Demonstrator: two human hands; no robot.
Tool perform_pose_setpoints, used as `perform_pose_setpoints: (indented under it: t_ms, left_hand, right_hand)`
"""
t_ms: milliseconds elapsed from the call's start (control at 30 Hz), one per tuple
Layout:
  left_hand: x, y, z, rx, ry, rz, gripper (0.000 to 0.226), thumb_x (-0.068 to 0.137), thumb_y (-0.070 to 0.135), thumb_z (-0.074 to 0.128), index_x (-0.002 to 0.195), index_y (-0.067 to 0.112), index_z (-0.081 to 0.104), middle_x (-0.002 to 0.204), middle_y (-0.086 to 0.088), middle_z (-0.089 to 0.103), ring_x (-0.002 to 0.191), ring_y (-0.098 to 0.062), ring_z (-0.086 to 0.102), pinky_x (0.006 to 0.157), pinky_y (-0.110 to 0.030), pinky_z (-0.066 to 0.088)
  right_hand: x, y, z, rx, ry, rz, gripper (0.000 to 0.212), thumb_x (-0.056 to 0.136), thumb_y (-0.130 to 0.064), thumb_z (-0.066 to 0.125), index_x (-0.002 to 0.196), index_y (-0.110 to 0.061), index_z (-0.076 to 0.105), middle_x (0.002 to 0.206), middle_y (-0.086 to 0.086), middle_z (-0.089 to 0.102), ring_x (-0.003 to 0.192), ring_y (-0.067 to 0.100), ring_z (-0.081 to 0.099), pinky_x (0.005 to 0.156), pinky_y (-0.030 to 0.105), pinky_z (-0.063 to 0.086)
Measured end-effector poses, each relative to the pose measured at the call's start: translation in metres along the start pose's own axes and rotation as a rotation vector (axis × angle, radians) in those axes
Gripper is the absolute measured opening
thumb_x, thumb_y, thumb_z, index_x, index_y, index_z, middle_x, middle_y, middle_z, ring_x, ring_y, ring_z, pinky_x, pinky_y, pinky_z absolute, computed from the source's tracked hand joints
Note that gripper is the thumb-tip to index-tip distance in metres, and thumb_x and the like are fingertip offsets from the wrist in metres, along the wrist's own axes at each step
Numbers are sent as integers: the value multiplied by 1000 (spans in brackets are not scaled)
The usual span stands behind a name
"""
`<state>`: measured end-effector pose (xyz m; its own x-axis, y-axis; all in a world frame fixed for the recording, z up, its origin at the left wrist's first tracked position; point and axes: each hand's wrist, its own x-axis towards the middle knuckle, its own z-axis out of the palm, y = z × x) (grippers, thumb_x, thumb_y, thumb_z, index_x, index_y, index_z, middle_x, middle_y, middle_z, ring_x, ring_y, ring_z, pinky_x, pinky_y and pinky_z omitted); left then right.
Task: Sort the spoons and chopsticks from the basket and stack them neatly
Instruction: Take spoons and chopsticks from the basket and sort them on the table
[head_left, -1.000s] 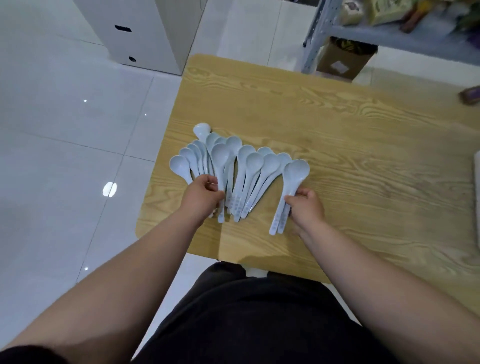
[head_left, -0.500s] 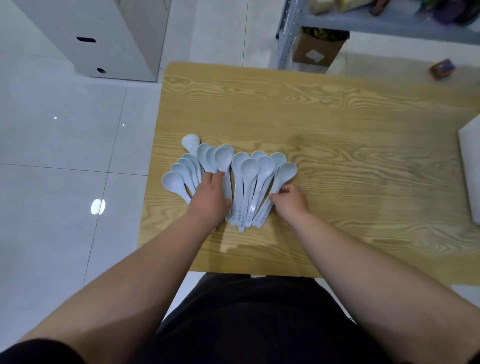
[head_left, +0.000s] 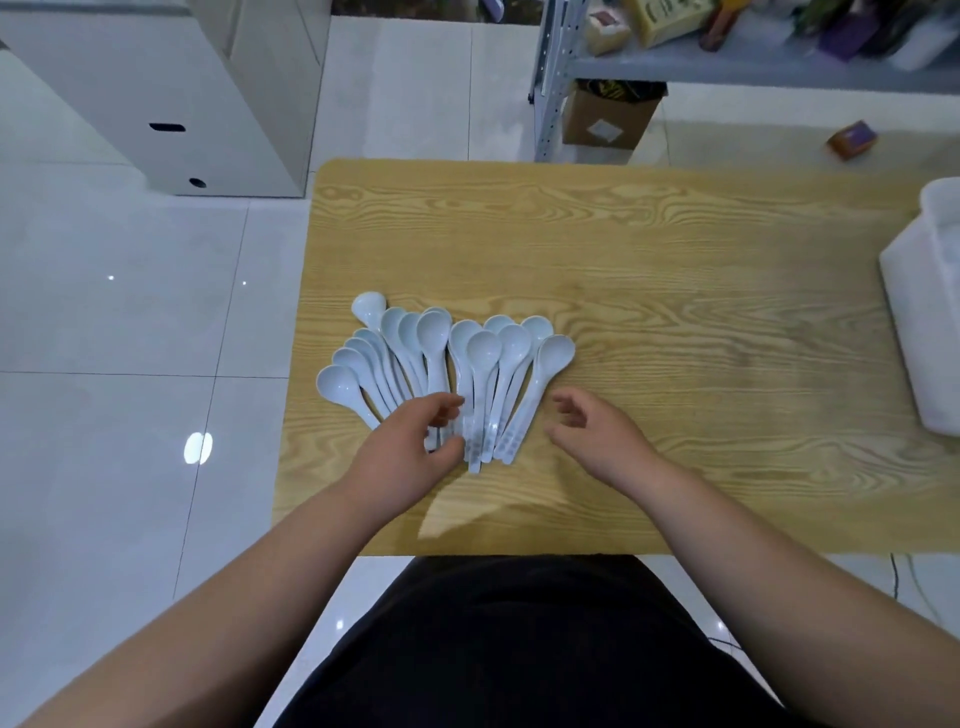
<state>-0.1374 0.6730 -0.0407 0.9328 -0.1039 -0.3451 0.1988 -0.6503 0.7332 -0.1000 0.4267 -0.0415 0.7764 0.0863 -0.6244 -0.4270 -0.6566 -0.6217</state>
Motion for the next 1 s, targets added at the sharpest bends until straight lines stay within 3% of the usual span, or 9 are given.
perform_pose_setpoints:
  t_ms: [100,167,400,567,833,1000]
  left_hand:
    - [-32,23,1,-185,-75,24,25,89,19,67,111,32,65,101,11,67,101,-6,64,90,-27,53]
    - [-51,41,8,-248,-128,75,18,85,27,65,102,33,66,94,9,67,95,-13,65,84,-25,52]
    - [-80,115,71,-301,-247,203,22,81,35,61,102,32,65,92,10,66,92,-17,64,82,-22,50]
    - [-97,189,142,-245,-274,278,21,84,19,64,102,29,66,92,11,65,90,-8,64,78,-13,47]
    - [-135,267,245,-206,-286,354,22,84,18,63,98,34,66,90,12,68,89,-11,66,77,-17,50]
    - [-139,287,271,-201,-398,344,19,81,36,62,99,41,64,92,9,68,85,-16,66,74,-28,54]
  right_hand:
    - [-51,-5,-18,34,-94,-142,19,92,-25,70,110,-31,69,101,-14,70,94,-3,64,82,13,48]
    - [-83,-1,-29,34,-85,-212,14,91,-22,71,102,-31,72,94,-18,71,91,-4,65,78,9,48]
    - [-161,69,-69,14,3,-319,15,89,-22,72,96,-35,69,99,-24,66,99,2,64,85,17,51]
    - [-219,149,-101,133,115,-291,20,88,-22,72,92,-42,67,98,-21,69,98,4,66,86,21,52]
    - [-279,248,-165,238,247,-277,21,91,-22,69,97,-42,66,98,-20,69,97,2,66,85,14,51]
    - [-283,271,-204,295,338,-284,19,92,-18,69,96,-37,68,95,-19,69,94,4,67,80,11,49]
